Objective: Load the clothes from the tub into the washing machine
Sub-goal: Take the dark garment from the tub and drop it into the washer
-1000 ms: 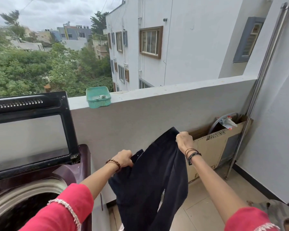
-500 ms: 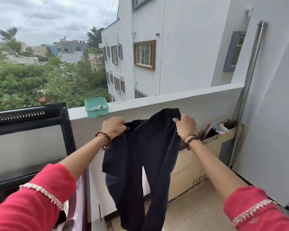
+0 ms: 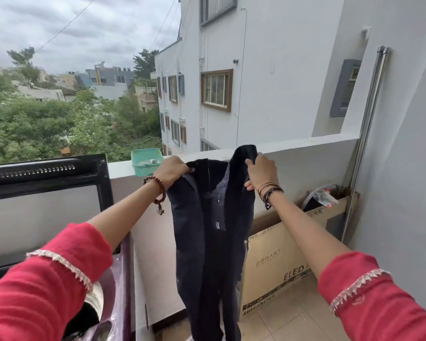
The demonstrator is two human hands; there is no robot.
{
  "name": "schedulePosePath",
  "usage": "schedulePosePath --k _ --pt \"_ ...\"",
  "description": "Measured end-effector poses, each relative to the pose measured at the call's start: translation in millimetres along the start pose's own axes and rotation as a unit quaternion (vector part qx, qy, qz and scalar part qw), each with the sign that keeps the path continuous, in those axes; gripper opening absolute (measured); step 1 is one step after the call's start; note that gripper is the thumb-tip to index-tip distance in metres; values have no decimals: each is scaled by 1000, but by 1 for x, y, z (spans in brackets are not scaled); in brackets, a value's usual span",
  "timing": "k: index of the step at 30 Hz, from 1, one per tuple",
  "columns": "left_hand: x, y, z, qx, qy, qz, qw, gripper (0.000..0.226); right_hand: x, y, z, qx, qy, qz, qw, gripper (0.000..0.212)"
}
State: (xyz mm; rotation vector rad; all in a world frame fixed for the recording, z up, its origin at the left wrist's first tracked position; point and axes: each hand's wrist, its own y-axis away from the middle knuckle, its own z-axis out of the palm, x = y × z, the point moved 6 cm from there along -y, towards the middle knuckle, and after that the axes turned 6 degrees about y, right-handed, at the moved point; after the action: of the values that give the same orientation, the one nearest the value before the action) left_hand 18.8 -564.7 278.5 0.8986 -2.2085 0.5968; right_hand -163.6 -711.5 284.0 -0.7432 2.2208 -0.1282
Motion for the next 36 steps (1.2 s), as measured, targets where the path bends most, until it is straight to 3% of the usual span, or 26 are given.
schedulePosePath --k 3,5,8,12,16,24,28,32,36 --pt "-6 -2 -3 28 100 -28 994 47 -6 2 7 23 -72 9 997 27" --pt "-5 -2 -8 43 154 -52 986 42 -14 -1 11 10 -187 47 981 27" --pt "1 -6 -19 60 238 -67 967 33 -35 -3 21 -44 -386 113 915 21" --pt "12 -11 -50 104 298 -56 947 34 -82 -1 32 -153 -519 125 832 34" --pt "13 -18 -96 116 323 -20 939 36 -124 -2 39 -225 -565 121 785 38" --pt "41 -2 -209 158 276 96 943 30 -235 -3 32 -223 -630 49 742 40" --pt "50 14 -282 231 255 145 928 15 -310 0 26 -205 -681 11 703 24" --pt "47 30 -359 256 273 171 911 35 -387 9 20 -211 -717 -14 664 21" --pt "37 41 -423 287 295 161 897 33 -457 27 14 -218 -759 -38 612 20"
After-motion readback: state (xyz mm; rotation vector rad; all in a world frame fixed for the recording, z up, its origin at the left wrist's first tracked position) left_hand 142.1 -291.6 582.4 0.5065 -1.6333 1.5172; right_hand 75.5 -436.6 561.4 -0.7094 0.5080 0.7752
